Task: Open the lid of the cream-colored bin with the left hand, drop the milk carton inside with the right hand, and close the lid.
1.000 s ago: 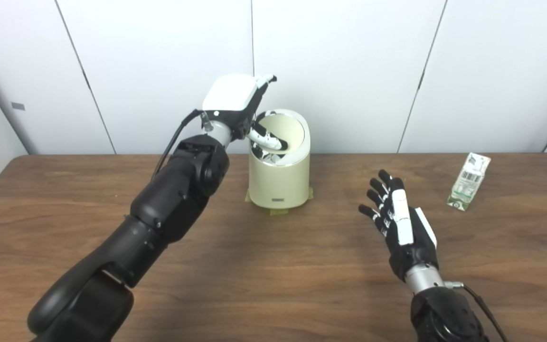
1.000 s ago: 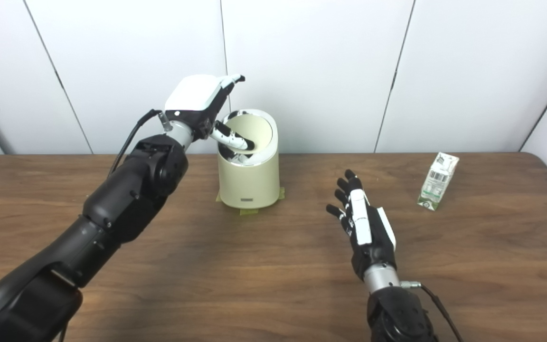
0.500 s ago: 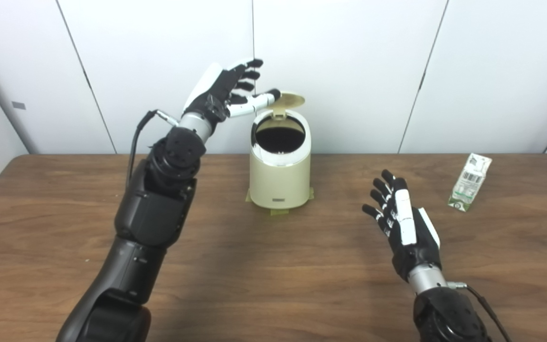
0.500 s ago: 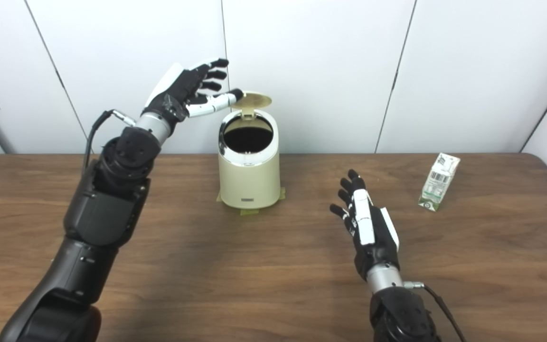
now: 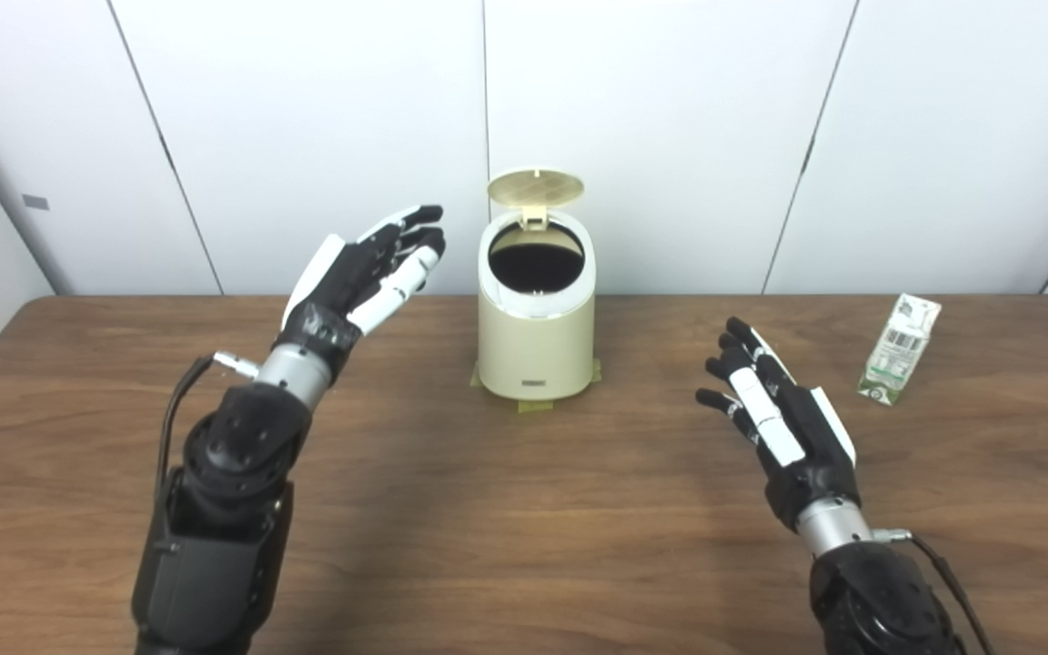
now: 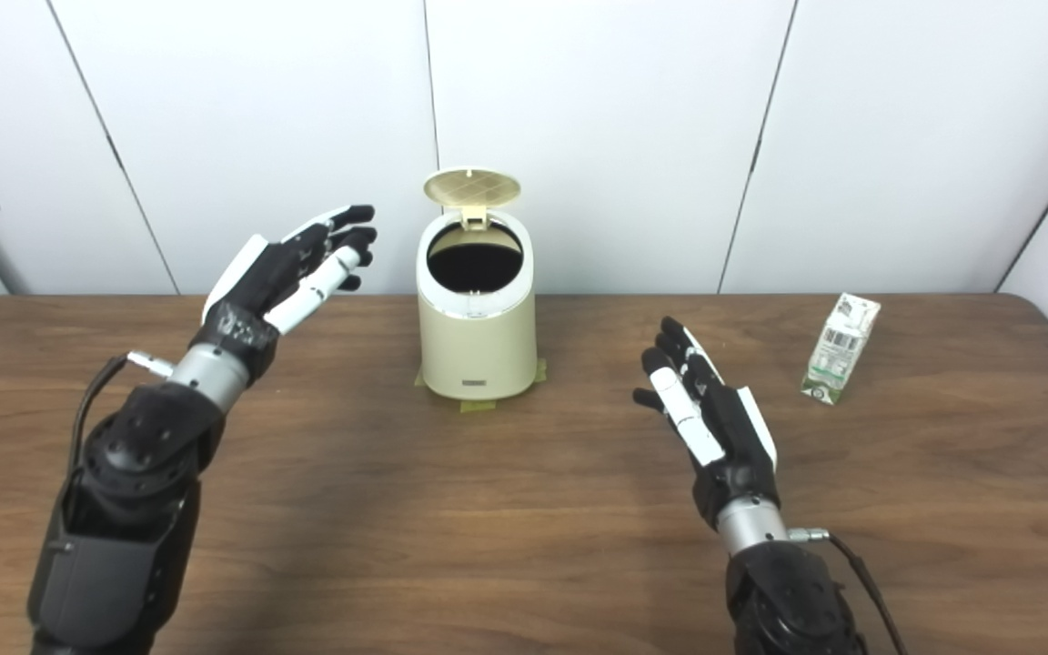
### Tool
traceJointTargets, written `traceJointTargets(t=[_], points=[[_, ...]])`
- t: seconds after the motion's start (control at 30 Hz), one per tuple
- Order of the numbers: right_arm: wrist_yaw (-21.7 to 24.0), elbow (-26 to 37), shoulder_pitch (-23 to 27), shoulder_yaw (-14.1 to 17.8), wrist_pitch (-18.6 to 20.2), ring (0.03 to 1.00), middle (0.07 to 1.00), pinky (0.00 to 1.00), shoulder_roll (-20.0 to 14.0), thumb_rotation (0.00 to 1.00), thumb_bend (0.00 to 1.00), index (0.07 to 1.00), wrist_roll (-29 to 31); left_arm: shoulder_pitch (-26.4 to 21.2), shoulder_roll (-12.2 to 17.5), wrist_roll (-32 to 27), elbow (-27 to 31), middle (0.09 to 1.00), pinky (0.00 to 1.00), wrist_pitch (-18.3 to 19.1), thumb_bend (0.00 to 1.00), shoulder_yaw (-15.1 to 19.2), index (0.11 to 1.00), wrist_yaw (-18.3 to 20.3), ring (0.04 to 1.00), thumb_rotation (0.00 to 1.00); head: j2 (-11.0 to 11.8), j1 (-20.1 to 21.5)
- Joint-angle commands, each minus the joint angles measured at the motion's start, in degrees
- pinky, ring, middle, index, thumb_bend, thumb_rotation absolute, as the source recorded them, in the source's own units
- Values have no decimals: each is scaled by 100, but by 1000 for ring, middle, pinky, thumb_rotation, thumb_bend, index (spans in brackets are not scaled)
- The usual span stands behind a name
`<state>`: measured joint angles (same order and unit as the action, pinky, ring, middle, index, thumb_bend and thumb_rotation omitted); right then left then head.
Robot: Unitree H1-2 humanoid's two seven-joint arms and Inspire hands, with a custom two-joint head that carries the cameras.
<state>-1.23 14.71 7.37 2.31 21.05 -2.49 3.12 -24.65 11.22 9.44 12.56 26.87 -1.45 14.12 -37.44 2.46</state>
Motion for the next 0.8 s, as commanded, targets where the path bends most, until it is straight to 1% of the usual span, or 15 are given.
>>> traceJointTargets(t=[0.0,0.07,0.1,0.13,0.17,0.23,0.3,0.33,0.37,0.43,0.5,0.63,0.7,0.73,0.77], points=[[-69,216,166,96,-361,868,914,757,25,471,492,903,-9,-3,61,-36,310,901,831,-21,393,42,923,-57,866,757,-12,43],[-157,234,85,239,-469,850,897,741,73,305,467,875,66,298,-4,-144,483,918,849,-18,374,122,940,-91,885,833,-3,88],[-174,234,64,284,-497,849,896,743,83,256,465,871,91,381,-30,-181,529,924,860,-14,367,150,947,-103,893,853,-3,88],[-183,228,23,360,-522,849,896,743,38,244,465,870,93,524,-65,-199,615,925,863,-16,366,162,948,-130,896,859,-7,162],[-177,212,-16,429,-572,843,892,741,-26,213,503,870,87,651,-91,-213,695,928,861,-20,361,164,951,-144,895,903,-19,206],[-134,182,-76,536,-672,834,886,735,-155,195,538,866,93,846,-120,-241,795,934,860,-47,357,161,955,-165,900,932,-32,313],[-75,182,-117,610,-730,829,884,729,-268,206,579,860,141,970,-125,-272,825,931,860,-81,374,149,953,-178,896,918,-39,493],[-79,252,-146,632,-671,823,881,727,-338,214,619,849,86,1041,-134,-274,840,931,872,-86,382,136,955,-187,898,925,-46,602],[-95,352,-177,641,-591,816,876,711,-400,211,637,841,15,1094,-152,-273,852,932,877,-83,386,127,956,-201,899,928,-47,643],[-133,539,-247,665,-455,825,872,699,-475,189,656,832,-67,1156,-161,-291,836,939,885,-78,383,127,956,-216,912,927,-38,972],[-177,685,-335,704,-358,812,855,671,-532,186,693,815,-143,1165,-136,-342,801,949,904,-68,372,135,963,-187,927,927,-26,1145],[-345,952,-510,673,-38,801,824,720,-694,214,728,800,-822,1134,-71,-477,722,953,916,-63,375,200,964,-142,937,916,7,1523],[-363,945,-529,759,-25,800,839,742,-763,188,733,812,-937,1104,-34,-554,653,951,920,-78,375,221,959,-124,934,909,7,1671],[-388,904,-521,781,-30,793,837,727,-824,171,732,815,-1035,1086,-16,-602,612,955,926,-69,369,236,960,-114,935,911,12,1802],[-401,859,-514,795,-39,794,838,715,-899,165,733,817,-1133,1078,-3,-622,586,960,937,-57,361,237,964,-111,940,915,12,1802]])
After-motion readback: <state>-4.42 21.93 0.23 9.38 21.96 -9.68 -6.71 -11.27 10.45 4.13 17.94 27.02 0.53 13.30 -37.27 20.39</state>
